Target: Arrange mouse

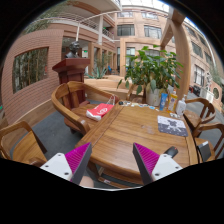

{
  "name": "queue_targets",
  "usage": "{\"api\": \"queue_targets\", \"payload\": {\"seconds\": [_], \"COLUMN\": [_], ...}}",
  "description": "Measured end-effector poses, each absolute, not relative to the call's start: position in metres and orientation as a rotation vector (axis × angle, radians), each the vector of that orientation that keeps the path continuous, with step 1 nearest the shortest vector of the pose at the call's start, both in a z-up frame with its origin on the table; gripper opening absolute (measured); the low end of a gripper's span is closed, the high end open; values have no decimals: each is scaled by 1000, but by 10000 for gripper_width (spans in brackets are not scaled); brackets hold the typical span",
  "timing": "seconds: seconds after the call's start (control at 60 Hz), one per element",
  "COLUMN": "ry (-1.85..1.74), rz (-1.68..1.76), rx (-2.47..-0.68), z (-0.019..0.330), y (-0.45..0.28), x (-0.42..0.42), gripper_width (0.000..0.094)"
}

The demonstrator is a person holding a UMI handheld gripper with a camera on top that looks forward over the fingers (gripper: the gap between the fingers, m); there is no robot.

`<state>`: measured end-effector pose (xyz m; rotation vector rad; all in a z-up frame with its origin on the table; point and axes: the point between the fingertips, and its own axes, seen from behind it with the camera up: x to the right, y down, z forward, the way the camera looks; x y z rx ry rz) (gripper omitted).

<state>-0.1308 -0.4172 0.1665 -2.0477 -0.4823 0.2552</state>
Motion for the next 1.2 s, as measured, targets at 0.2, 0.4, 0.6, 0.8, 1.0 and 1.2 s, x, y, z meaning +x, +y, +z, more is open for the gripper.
{"api": "queue_targets", "payload": {"seconds": [0.2,0.4,0.6,0.8,1.0,1.2], "ry": [-421,-299,-168,-85,-56,-35], "rz": [181,62,3,22,20,-23], "rx": [-2168,-2233,-2215,-2246,-2239,-2248], "z": [85,25,4,-15,-13,-14], "y": [-404,-373,-322,-282,-235,-204], "x": [-77,6,71,93,93,87], "gripper_width": [851,850,848,855,842,592]}}
